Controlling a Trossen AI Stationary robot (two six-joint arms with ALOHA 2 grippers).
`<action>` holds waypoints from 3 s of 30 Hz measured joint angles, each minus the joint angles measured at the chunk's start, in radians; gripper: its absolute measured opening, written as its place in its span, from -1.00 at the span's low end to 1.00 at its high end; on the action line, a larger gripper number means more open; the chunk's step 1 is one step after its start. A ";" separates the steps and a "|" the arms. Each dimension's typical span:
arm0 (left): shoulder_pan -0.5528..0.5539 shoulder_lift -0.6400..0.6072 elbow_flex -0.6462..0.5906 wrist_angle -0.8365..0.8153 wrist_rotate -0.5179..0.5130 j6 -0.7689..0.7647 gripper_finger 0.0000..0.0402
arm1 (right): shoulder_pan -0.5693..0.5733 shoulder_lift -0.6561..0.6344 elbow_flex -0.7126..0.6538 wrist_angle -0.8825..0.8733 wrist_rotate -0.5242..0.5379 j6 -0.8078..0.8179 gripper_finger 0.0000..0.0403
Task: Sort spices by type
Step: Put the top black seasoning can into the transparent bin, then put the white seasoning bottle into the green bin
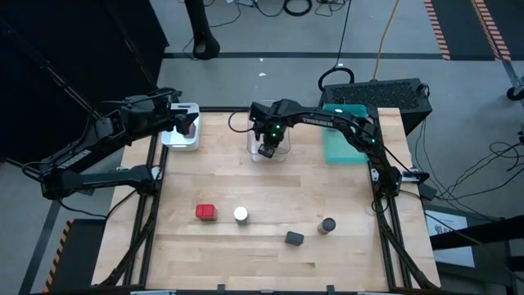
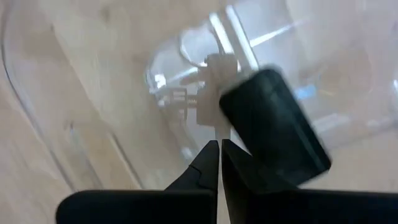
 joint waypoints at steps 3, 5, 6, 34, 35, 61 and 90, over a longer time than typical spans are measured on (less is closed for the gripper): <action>0.000 0.000 0.000 0.000 -0.005 0.000 0.43 | 0.000 0.000 0.000 0.030 0.002 0.000 -1.00; 0.000 0.000 0.000 0.000 -0.006 -0.002 0.43 | 0.000 0.000 0.000 0.041 0.006 0.000 -1.00; 0.000 0.000 0.000 0.000 -0.006 -0.005 0.43 | 0.000 0.000 0.000 0.046 0.009 0.000 -1.00; 0.000 0.000 0.000 0.000 -0.005 -0.008 0.43 | -0.003 -0.053 0.000 -0.072 0.026 -0.018 -1.00; 0.000 0.000 0.000 0.000 -0.005 -0.008 0.43 | -0.002 -0.073 0.000 -0.082 0.021 -0.013 -1.00; 0.000 0.001 -0.021 -0.020 0.090 0.031 0.43 | 0.200 -0.653 0.001 -0.107 0.094 0.198 -1.00; -0.748 0.590 0.293 0.144 -0.072 -0.177 0.38 | 0.133 -0.942 0.001 -0.282 0.263 -0.021 -1.00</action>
